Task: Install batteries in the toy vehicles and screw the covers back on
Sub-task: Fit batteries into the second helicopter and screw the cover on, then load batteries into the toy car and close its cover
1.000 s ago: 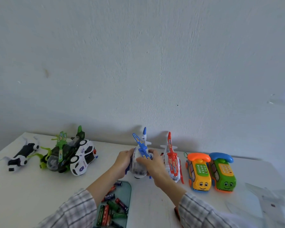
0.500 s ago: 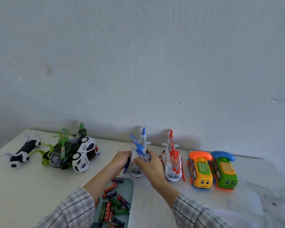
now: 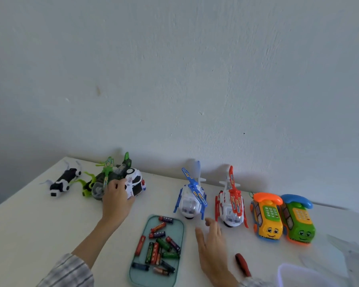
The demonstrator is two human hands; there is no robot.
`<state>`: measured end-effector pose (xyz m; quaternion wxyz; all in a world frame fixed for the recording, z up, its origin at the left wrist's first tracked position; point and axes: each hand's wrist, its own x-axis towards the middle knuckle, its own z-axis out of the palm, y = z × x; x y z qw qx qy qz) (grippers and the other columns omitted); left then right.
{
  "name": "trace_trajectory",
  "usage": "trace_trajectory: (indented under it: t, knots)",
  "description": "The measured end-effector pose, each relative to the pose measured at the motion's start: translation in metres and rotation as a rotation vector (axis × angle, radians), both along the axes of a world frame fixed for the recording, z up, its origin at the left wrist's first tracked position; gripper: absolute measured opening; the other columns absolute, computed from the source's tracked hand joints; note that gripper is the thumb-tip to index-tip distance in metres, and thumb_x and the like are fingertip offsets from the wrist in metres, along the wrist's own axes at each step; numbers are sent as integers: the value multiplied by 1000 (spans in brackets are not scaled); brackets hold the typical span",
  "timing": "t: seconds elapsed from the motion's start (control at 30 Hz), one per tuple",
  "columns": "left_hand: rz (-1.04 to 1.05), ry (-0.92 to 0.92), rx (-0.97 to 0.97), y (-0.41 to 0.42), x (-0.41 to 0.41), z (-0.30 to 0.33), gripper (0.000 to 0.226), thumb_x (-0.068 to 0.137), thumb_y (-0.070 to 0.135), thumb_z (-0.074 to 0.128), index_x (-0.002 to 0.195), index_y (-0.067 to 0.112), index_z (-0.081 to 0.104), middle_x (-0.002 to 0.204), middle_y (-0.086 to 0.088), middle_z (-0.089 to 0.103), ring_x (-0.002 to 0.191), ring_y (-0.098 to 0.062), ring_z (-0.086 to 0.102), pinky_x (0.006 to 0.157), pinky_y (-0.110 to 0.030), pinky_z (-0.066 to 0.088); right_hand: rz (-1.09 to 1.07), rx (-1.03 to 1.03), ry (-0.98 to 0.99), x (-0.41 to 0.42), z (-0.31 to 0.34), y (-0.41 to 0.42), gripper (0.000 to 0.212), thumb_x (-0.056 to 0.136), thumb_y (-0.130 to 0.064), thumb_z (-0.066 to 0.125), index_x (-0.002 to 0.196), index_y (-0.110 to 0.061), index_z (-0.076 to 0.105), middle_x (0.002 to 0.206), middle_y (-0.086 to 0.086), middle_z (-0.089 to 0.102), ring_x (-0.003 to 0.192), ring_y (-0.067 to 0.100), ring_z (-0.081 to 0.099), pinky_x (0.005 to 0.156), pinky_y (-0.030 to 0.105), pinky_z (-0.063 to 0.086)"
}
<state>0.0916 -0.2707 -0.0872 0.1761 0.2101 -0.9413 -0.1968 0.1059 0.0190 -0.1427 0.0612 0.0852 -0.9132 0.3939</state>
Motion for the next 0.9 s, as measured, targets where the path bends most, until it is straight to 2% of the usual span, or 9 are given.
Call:
trace_trajectory:
  t: [0.07,0.13,0.2,0.3,0.47,0.63,0.77,0.83,0.9]
  knots:
    - [-3,-127,110,-9,1,-5,66,77,15,76,132,1,43,118,-23,52,109,-39,48,84,-43,43,45,189,144,3,-10,3,30,86,-38,47,113,-25,52,107,-14,56,97,13,58,79,28,47]
    - [-12,-159,199,-11,-1,-8,76,81,18,74,141,0,31,126,-23,50,116,-38,46,89,-42,42,119,305,200,6,-17,5,26,76,-38,44,98,-27,53,100,-9,63,86,13,60,69,27,51]
    - [-2,-131,208,-12,-5,-10,78,83,20,72,144,0,27,129,-23,51,119,-37,47,90,-41,41,138,389,234,7,-19,5,20,75,-36,43,87,-27,56,99,-5,63,87,14,56,68,28,51]
    - [35,-113,202,-13,-10,-9,67,86,21,67,139,-1,33,120,-22,57,110,-38,53,79,-39,43,129,417,256,6,-18,5,21,74,-35,44,79,-26,62,99,-5,63,87,14,55,68,28,50]
    - [69,-73,125,-11,-15,-4,34,85,21,69,105,1,50,100,-19,64,94,-36,59,72,-40,46,132,418,271,4,-16,4,17,74,-33,45,75,-25,60,91,-7,60,81,15,57,66,27,47]
    - [15,73,226,2,5,5,34,81,11,73,106,1,53,97,-15,64,93,-36,60,71,-40,48,127,407,295,4,-18,6,17,74,-34,45,75,-26,60,92,-9,61,82,14,58,68,26,47]
    - [-61,165,289,21,43,22,42,83,9,72,120,0,54,104,-10,65,96,-29,62,77,-34,49,127,376,279,5,-11,8,16,74,-31,45,72,-25,60,88,-9,61,79,14,58,67,25,46]
    - [-94,199,348,31,66,35,42,82,9,73,119,4,55,98,-5,65,88,-23,63,71,-26,48,142,383,277,6,-15,11,17,74,-31,45,72,-24,61,90,-8,62,80,15,58,68,27,48]
    - [-142,221,382,44,90,50,38,80,8,75,113,12,57,89,3,66,75,-7,62,63,-13,45,161,374,254,7,-16,14,17,75,-30,46,75,-24,61,93,-7,63,82,17,58,70,28,48]
